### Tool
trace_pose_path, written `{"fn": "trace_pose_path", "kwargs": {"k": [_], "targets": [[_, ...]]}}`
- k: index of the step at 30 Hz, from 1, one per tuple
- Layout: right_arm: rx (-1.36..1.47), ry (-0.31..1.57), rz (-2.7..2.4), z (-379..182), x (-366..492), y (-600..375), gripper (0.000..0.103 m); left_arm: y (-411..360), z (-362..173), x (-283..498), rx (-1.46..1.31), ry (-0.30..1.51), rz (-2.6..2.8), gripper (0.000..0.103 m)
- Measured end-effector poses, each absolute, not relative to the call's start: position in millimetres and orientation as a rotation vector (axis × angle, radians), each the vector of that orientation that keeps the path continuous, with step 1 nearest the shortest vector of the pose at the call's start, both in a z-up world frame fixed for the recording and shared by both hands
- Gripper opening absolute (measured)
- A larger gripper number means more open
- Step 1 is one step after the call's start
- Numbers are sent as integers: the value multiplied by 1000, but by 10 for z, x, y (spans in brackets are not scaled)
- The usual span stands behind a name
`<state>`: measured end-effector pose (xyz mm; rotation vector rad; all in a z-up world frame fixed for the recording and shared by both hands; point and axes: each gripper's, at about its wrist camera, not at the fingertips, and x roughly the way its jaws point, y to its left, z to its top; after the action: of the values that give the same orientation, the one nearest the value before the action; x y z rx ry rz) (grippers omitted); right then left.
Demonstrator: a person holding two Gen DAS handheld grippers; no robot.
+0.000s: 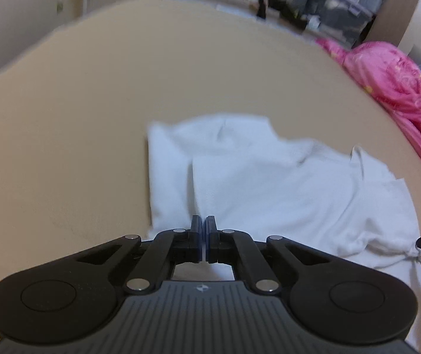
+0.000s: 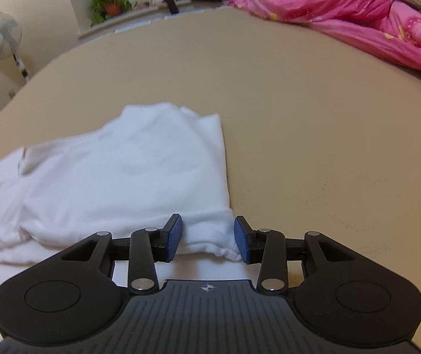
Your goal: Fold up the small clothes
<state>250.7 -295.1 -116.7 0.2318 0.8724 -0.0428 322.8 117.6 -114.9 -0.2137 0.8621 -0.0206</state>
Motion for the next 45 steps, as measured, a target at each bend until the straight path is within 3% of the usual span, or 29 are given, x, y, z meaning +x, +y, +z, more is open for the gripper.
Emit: {"fn": "trace_pose_path", "kwargs": {"k": [5,8,12,15,16,21,28,31,35,38,45], "targets": [[253,851,-40,-1135,2516,-2946,41,1441,-977,3111,-326,813,68,2],[252,928,-97,-1267,2539,-3002,43,1419,-1088,3175,-276,870,151,3],[229,908,-118,-1223,2512,-3021,44,1172,-1045,3164,-212,802,24,7],[241,929,-129,-1265,2498,-3063,48,1057,-1412,3288,-141,974,37,7],[250,938,-134,-1270,2486,-3085,50,1053,-1440,3236,-136,958,40,7],[279,872,-187,-867,2125,-3307,49,918,-862,2771,-28,773,17,15],[364,751,-95,-223,1123,-3496,49,1023,-354,1933,-101,738,-5,20],[416,804,-58,-357,663,-3555,49,1072,-426,1490,-148,801,-9,21],[499,1064,-30,-796,400,-3591,49,1107,-873,1202,-206,1076,18,21],[448,1131,-53,-956,290,-3562,49,1123,-1104,1073,-206,1199,25,21],[405,1224,-14,-1145,195,-3515,49,1291,-1302,866,-250,1263,25,21]]}}
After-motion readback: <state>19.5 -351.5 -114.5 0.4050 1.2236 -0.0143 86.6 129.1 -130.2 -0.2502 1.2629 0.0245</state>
